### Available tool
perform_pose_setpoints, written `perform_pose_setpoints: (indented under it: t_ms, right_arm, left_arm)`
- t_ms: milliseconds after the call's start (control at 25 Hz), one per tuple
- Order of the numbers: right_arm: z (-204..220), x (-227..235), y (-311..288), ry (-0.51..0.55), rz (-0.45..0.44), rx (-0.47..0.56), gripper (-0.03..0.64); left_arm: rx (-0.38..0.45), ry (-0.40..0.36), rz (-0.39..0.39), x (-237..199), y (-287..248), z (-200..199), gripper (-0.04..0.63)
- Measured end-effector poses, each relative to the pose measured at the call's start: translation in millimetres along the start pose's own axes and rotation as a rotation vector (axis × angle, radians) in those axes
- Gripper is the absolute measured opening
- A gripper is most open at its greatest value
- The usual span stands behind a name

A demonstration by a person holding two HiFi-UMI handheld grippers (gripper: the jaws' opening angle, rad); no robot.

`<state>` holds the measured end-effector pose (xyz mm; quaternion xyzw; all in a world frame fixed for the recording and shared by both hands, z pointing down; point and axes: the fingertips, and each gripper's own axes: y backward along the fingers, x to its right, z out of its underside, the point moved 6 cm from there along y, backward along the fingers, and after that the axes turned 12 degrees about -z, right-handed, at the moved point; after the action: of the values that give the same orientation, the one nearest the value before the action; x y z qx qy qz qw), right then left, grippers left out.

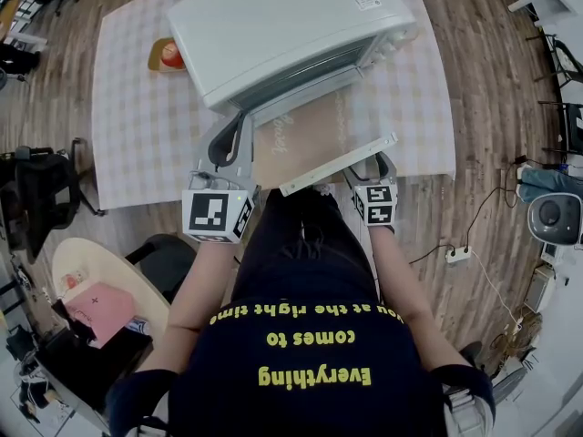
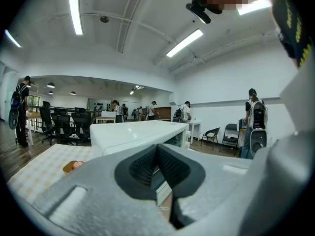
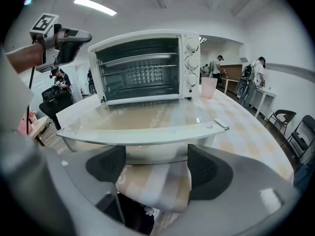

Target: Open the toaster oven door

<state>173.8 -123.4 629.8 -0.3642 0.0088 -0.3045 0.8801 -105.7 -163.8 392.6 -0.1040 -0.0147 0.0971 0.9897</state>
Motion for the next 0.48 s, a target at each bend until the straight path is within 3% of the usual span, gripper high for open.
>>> perform_pose_setpoints:
  t_ms: [480]
  right_arm:
    - [0.3,0.6,0.0,-0.001,-0.008,-0.034,0.402]
  left_arm:
    - [0.003,0.005,0.001,3.5,-1.8,-0.8,0.002]
